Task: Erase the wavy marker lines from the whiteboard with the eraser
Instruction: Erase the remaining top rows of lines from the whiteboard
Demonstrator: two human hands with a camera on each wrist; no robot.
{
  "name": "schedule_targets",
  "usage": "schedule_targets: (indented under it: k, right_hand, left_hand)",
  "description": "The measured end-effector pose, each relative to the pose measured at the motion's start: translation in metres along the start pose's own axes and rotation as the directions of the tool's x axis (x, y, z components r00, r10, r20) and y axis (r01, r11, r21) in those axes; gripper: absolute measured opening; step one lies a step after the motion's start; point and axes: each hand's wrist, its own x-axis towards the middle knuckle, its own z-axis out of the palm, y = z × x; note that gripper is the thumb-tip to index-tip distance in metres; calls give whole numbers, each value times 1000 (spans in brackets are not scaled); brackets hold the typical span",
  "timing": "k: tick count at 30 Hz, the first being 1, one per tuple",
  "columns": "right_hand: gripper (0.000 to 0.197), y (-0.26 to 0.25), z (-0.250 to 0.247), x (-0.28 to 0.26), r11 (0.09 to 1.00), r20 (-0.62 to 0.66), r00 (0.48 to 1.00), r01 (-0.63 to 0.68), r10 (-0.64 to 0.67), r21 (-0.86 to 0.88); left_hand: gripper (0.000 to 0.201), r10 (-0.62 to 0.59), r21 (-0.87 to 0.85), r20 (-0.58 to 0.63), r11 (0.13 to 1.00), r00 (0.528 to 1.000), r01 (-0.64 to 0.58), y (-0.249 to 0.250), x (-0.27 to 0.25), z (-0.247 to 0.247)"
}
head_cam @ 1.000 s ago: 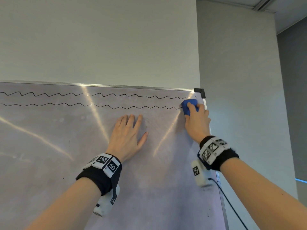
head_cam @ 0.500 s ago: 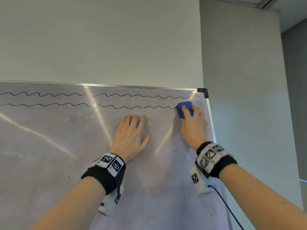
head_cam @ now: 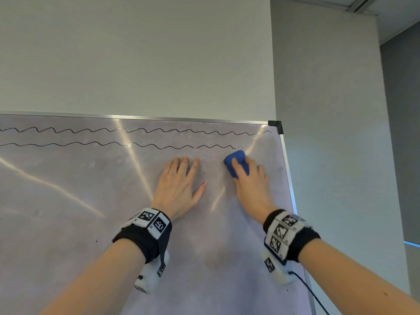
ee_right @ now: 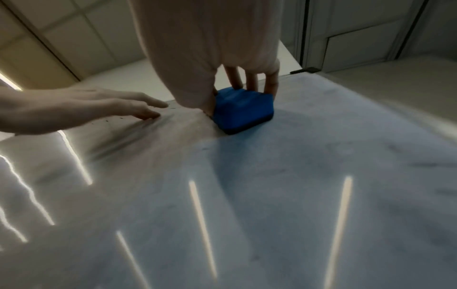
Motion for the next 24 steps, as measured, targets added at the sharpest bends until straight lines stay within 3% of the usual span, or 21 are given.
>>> schedule_targets:
  k: [2, 4, 7, 10, 13, 15, 16, 18, 21, 24]
  right_hand:
    - [64, 11, 0, -9, 997, 14, 997, 80, -80, -14]
    - [57, 28, -10, 4, 1000, -5, 1000, -4, 4, -18]
    - [48, 39, -26, 33, 975, -19, 975, -220, 220, -12]
    - [47, 7, -23, 35, 976, -26, 976, -217, 217, -1]
    - [58, -23, -2, 8, 1000, 7, 1000, 4, -4, -5]
    - [62, -15, 3, 1, 996, -46, 995, 84, -84, 3]
    - [58, -7, 0, 6, 998, -42, 997, 66, -65, 20]
    - [50, 8, -10, 24, 995, -40, 995, -91, 93, 47]
    - [43, 0, -19, 51, 954, -89, 950, -294, 298, 53]
    - [50, -44, -9, 40, 985, -35, 985, -171, 171, 25]
  left_hand:
    - [68, 6, -25, -17, 1000, 1000, -7, -5, -1, -4]
    - [66, -20, -53, -47, 998, 999, 18, -15, -4, -8]
    - [64, -150, -37, -70, 988, 986, 148, -38, -16, -8]
    - [66, -237, 20, -16, 971, 971, 237, -48, -26, -2]
    - [67, -227, 69, -17, 971, 974, 227, -48, -27, 1]
    - [66, -195, 90, -38, 976, 980, 198, -51, -27, -1]
    - [66, -170, 100, -44, 980, 984, 174, -54, -28, -3]
    - [66, -114, 110, -37, 987, 993, 117, -60, -30, -6]
    - [65, -72, 93, -34, 993, 997, 75, -67, -32, -7]
    - [64, -83, 79, -27, 993, 996, 85, -66, -31, -8]
